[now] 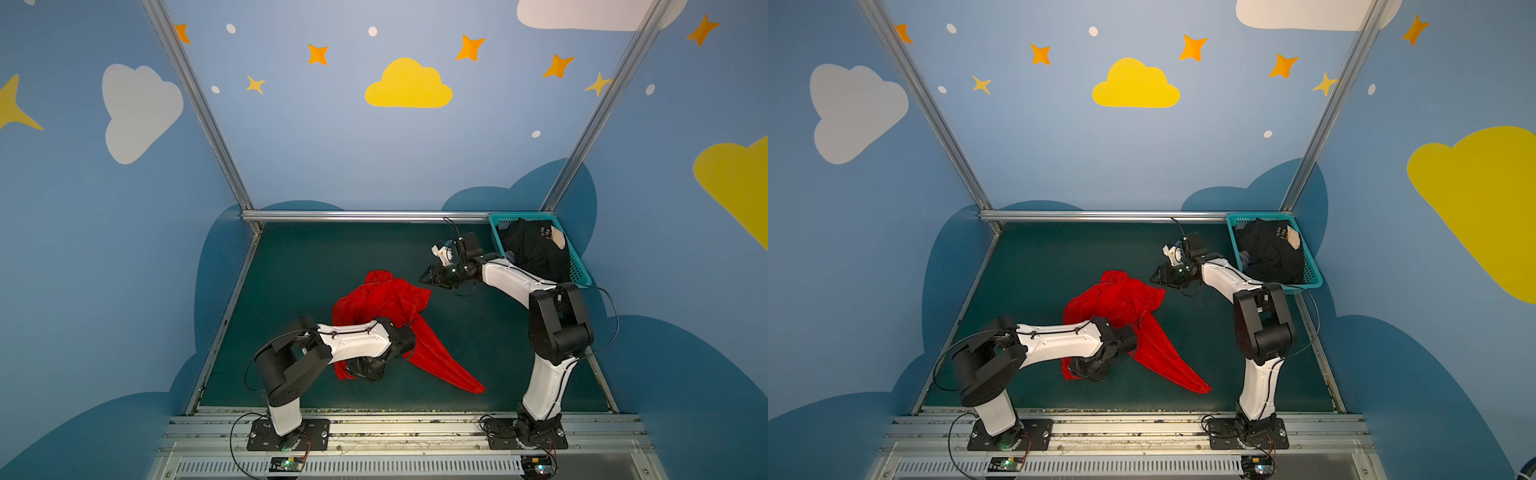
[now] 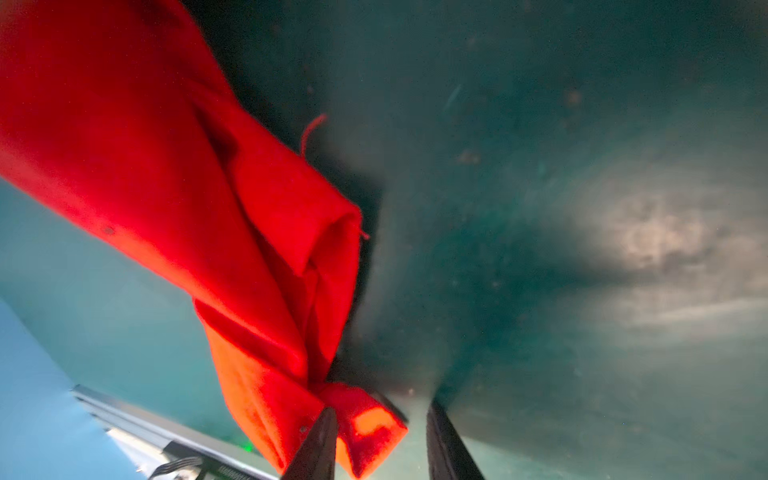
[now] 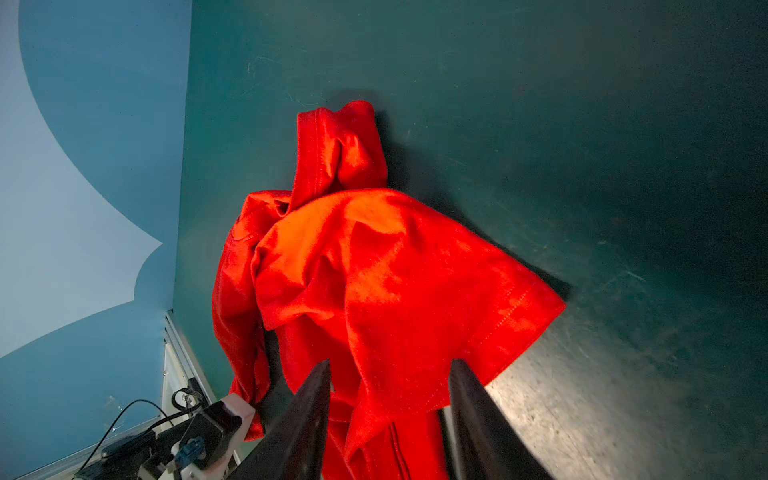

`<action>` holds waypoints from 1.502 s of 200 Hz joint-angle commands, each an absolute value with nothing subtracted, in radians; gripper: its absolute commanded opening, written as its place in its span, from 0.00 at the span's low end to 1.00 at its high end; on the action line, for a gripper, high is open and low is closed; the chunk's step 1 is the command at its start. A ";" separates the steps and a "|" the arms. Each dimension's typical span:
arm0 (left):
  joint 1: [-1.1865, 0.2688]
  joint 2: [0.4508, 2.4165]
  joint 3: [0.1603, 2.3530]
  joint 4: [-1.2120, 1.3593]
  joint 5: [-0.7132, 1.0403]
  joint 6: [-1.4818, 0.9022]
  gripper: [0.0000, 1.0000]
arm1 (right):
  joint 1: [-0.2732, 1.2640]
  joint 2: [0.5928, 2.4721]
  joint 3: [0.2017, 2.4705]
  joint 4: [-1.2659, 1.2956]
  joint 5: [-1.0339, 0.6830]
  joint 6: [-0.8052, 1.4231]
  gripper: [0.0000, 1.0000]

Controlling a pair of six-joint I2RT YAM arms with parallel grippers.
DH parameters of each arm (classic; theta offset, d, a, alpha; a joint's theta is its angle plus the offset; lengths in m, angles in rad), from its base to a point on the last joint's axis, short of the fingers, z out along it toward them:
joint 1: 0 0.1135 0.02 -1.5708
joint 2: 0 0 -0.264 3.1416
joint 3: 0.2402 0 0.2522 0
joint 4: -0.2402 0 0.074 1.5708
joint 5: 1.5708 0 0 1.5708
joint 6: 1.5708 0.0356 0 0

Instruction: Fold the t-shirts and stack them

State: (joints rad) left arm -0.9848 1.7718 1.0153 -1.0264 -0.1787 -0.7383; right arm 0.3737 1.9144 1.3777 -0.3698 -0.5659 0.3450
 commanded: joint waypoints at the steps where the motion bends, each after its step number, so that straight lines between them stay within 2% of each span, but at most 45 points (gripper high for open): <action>1: -0.980 1.799 0.925 -1.003 -0.141 -0.796 0.34 | 0.372 1.873 1.367 -0.378 -0.574 0.357 0.48; 16: -0.981 1.782 0.901 -0.980 -0.134 -0.815 0.29 | 0.374 1.870 1.365 -0.382 -0.569 0.359 0.48; 48: -0.986 1.726 0.848 -0.932 -0.147 -0.877 0.06 | 0.382 1.863 1.365 -0.393 -0.560 0.359 0.48; 74: -1.004 1.648 0.833 -0.914 -0.183 -0.926 0.05 | 0.389 1.862 1.372 -0.400 -0.556 0.360 0.48; 95: -1.026 1.580 0.834 -0.914 -0.225 -0.968 0.17 | 0.398 1.865 1.381 -0.403 -0.555 0.360 0.48; 107: -1.035 1.548 0.835 -0.914 -0.245 -0.988 0.29 | 0.402 1.868 1.384 -0.404 -0.555 0.359 0.48; 127: -1.054 1.504 0.833 -0.926 -0.280 -1.027 0.35 | 0.410 1.871 1.388 -0.405 -0.555 0.360 0.48; 161: -1.089 1.441 0.820 -0.936 -0.331 -1.084 0.36 | 0.417 1.880 1.393 -0.403 -0.557 0.359 0.48; 194: -1.092 1.403 0.758 -0.917 -0.307 -1.134 0.38 | 0.420 1.887 1.399 -0.402 -0.558 0.359 0.48; 241: -1.093 1.406 0.716 -0.900 -0.343 -1.183 0.46 | 0.423 1.888 1.403 -0.406 -0.557 0.359 0.48; 260: -1.091 1.430 0.723 -0.905 -0.369 -1.201 0.46 | 0.423 1.887 1.403 -0.411 -0.555 0.359 0.48; 300: -1.077 1.490 0.733 -0.897 -0.377 -1.206 0.38 | 0.424 1.881 1.401 -0.418 -0.551 0.356 0.48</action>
